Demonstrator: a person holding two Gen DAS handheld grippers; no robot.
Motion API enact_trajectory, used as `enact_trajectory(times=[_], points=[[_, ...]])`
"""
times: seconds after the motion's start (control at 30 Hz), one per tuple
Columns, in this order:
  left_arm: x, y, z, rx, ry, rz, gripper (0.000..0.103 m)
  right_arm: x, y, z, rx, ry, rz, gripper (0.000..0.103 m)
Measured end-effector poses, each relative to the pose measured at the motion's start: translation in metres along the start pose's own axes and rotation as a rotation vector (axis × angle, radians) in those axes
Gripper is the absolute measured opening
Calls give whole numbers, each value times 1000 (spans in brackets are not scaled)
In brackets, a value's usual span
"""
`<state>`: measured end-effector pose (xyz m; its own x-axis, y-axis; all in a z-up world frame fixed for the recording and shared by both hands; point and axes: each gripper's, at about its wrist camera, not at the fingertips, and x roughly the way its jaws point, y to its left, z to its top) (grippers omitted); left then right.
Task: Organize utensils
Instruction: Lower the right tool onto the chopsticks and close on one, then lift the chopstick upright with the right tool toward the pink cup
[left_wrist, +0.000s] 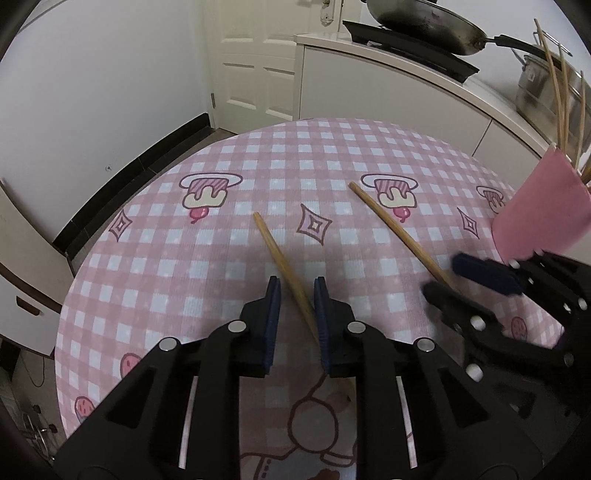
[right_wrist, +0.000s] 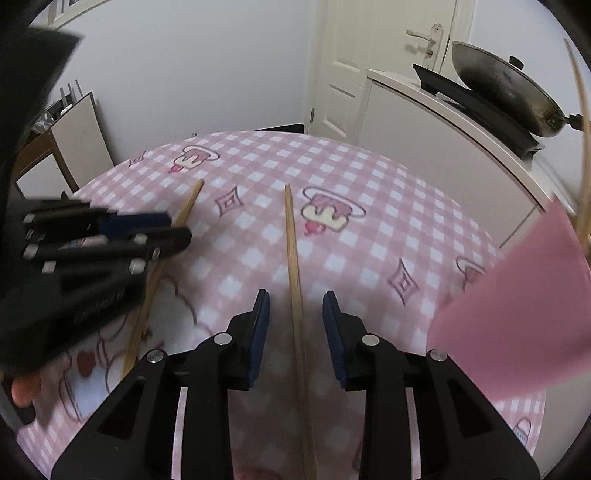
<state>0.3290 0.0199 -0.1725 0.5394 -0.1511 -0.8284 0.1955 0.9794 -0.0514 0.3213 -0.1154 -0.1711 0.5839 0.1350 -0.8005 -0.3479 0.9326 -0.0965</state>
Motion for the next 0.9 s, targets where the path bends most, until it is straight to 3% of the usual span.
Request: enact_trajectory(times=[0.27,0.33,0.43,0.63,0.9], points=[[4,4,8,-16,17,-13,16,20,0,27,-7,30,33,28],[6,5,9,-17,19,-10,14,22,0,30,-13,37,40,24],[6,3,11,-12,14,-8,12,23,4,32,-30,43,42,5],[-2,3,8,-35,5,-50,7,11,8,25,-25,13,62,4],[-62,6,4,-57,-117,-92,6,-38,16,25,4,-102,112,4]])
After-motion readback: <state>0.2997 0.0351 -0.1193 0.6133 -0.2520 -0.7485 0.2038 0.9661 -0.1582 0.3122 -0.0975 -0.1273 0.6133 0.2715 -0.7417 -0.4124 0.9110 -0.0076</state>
